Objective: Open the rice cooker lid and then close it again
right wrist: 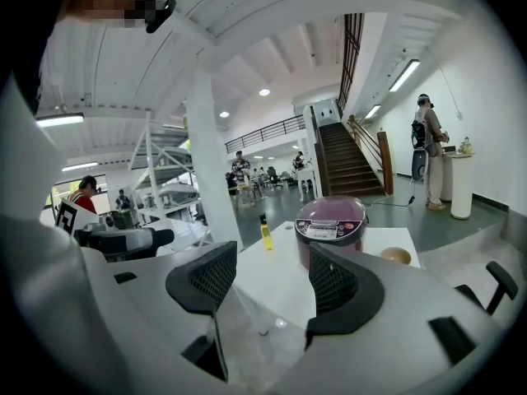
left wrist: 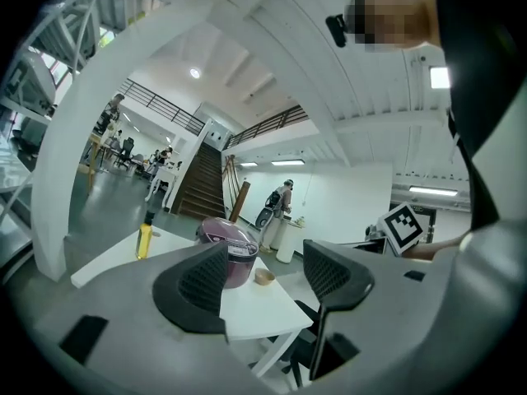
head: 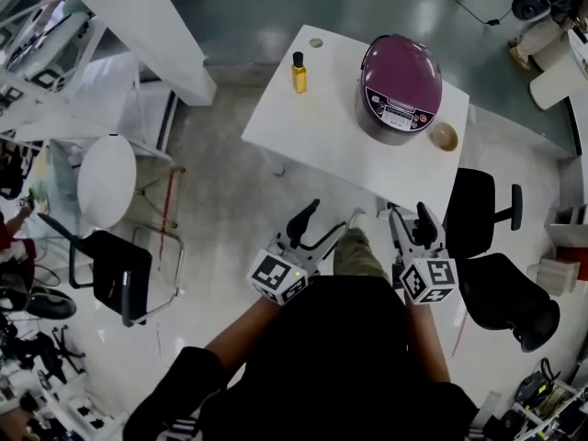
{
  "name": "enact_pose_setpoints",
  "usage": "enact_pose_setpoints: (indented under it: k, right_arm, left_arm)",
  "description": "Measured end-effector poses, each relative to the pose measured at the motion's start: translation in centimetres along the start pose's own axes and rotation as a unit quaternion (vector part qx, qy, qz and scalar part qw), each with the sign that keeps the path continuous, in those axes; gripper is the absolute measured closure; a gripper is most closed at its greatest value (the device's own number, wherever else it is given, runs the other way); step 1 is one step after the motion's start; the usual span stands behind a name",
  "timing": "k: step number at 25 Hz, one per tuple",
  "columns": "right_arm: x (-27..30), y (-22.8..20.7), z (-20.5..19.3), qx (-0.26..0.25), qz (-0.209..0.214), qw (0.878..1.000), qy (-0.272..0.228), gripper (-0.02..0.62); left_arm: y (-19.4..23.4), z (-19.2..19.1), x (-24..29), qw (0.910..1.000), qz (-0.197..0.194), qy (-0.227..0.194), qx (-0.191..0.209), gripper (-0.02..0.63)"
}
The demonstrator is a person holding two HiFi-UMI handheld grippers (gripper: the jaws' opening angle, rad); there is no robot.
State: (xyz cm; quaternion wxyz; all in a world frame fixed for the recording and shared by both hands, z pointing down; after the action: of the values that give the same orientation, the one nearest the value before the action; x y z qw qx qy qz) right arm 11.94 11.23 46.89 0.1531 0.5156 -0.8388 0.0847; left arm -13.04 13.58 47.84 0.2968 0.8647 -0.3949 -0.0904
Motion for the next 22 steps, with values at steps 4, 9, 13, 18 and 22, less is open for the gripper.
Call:
enact_pose_setpoints:
  k: [4, 9, 13, 18, 22]
  right_arm:
    - [3.7, -3.1, 1.7, -0.009, 0.029, 0.999, -0.012, 0.353]
    - [6.9, -7.7, 3.6, -0.018, 0.042, 0.999, -0.025, 0.353]
    - [8.3, -10.4, 3.5, -0.013, 0.068, 0.997, -0.014, 0.353]
    - [10.1, -13.1, 3.7, -0.011, 0.094, 0.995, -0.008, 0.353]
    - [11.9, -14.8, 4.2, -0.011, 0.116, 0.993, -0.010, 0.353]
  left_arm:
    - [1.2, 1.3, 3.4, 0.9995, 0.030, -0.006, 0.002, 0.342]
    - [1.8, 1.6, 8.5, 0.9991, 0.033, 0.024, 0.007, 0.342]
    - [1.6, 2.4, 12.0, 0.9987, 0.044, 0.022, 0.014, 0.342]
    - [1.5, 2.8, 16.0, 0.9983, 0.056, 0.015, 0.009, 0.342]
    - [1.1, 3.0, 18.6, 0.9980, 0.058, 0.017, 0.018, 0.342]
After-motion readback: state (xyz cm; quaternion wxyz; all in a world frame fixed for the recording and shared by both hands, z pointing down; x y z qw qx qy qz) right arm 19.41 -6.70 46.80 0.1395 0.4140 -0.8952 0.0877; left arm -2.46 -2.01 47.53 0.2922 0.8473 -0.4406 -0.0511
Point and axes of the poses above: the fingertips, and each gripper's own axes: x forward along the fingers, y to its left, z out of its top, the point moved 8 cm from there along -x, backward along the fingers, and after that the axes turned 13 degrees about -x, right-handed, at the moved point
